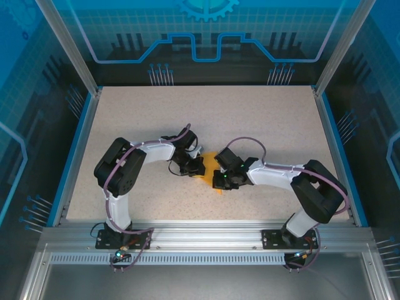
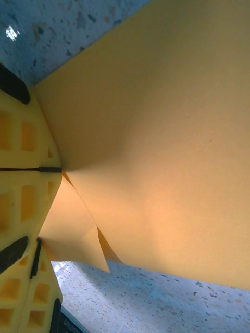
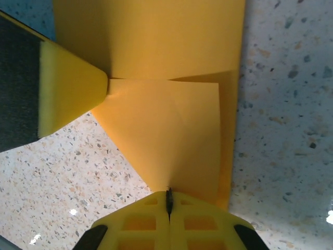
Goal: Fold a paper plane with a square sheet of paper (fold left side to right side)
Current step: Third fold the triangle at the center of the table.
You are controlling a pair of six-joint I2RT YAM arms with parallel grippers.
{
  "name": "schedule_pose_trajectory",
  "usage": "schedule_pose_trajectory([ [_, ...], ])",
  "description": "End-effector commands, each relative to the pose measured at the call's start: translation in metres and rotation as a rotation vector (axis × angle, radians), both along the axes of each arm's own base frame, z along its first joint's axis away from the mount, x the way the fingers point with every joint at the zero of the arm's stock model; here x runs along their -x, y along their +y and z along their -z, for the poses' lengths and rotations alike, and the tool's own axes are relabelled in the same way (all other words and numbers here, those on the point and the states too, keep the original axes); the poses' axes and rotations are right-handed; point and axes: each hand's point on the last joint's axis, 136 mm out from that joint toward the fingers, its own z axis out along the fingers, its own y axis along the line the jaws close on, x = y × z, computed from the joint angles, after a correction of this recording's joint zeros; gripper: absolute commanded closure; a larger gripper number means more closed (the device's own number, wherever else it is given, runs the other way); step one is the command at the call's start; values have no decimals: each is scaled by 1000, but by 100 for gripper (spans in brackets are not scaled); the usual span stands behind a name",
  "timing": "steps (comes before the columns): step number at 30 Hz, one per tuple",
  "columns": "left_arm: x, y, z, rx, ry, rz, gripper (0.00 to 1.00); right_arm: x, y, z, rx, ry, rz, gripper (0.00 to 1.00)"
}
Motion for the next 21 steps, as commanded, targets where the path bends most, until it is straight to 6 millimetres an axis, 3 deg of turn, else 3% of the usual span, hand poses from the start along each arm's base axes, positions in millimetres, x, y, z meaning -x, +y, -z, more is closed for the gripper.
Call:
schedule_pose_trajectory([
  [1,7,16,20,-122,16,3,92,8,-3,7,3,55,5,100],
  [7,2,12,9,-110,-6,7,91,23,-23,23,90,123,41,100],
  [14,-14,7,-39,-65,-133,2,83,28,-38,35,168,158,50,100],
  [18,-11,8,-58,-23,-195,0,83,28,-41,37,185,157,49,100],
  [21,0,6,-58,14,-191,20,87,28,-42,36,191,155,46,100],
])
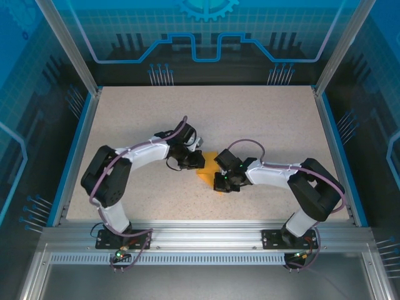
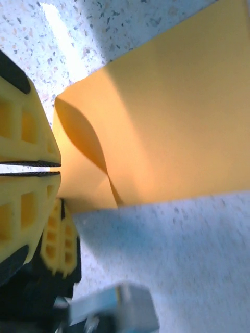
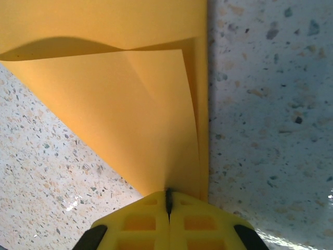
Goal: Fold a paper plane with a square sheet of paper (fold left side to right side)
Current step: Third fold the triangle at the center of the table.
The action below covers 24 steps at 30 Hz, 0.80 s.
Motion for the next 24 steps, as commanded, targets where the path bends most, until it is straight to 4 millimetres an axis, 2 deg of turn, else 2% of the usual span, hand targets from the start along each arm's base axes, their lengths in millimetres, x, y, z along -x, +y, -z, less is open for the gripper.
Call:
schedule_pose_trajectory([
  [1,18,0,3,31,1,52,88,17,-33,24,149,87,20,100],
  [7,41,-18,13,91,-12,155,90,17,-33,23,153,84,15,100],
  [14,46,-35,17,108,-52,244,91,18,-33,24,154,90,14,100],
  [24,46,-36,42,58,-13,273,92,17,-33,24,158,91,6,100],
])
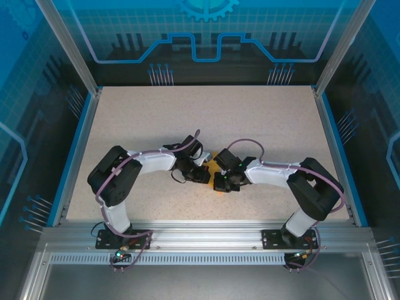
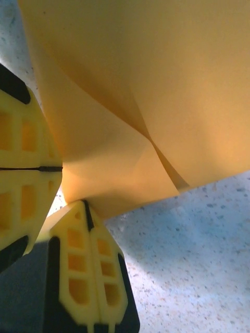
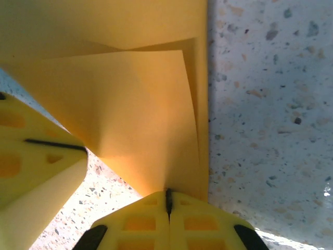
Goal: Fold a paper plane with a square sheet of paper (fold left side to right side)
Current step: Third fold the triangle at the center of the table.
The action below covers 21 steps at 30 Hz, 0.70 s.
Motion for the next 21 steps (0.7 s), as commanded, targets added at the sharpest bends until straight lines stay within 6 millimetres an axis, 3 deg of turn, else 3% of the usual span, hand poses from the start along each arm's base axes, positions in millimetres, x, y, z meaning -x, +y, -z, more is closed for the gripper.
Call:
schedule_pose_trajectory([
  [1,-3,-8,-3,22,-22,41,92,18,-32,24,147,85,8,100],
  [21,-7,6,19,-80,-47,42,93,19,-36,23,171,86,4,100],
])
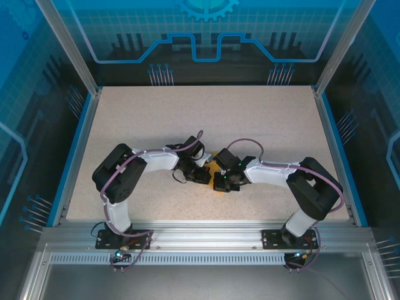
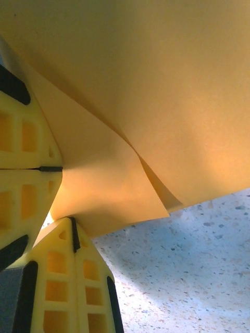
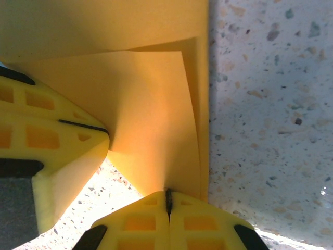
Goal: Fold a paper plane with a square sheet of paper (fold left side to right side)
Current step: Third fold the triangle at the center of the table.
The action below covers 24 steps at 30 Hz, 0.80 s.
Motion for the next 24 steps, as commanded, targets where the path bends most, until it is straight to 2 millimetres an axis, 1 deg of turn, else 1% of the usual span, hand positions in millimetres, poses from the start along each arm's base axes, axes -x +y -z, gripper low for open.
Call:
schedule_pose_trajectory([
  [1,-3,8,10,-60,-34,20,93,19,-37,24,165,85,11,100],
  [8,-6,19,18,-111,-54,12,93,21,-40,23,175,86,10,100],
  [17,-16,41,19,-145,-73,-22,94,23,-41,24,179,91,12,100],
  [24,-28,55,19,-170,-89,-50,94,25,-42,24,175,96,11,100],
])
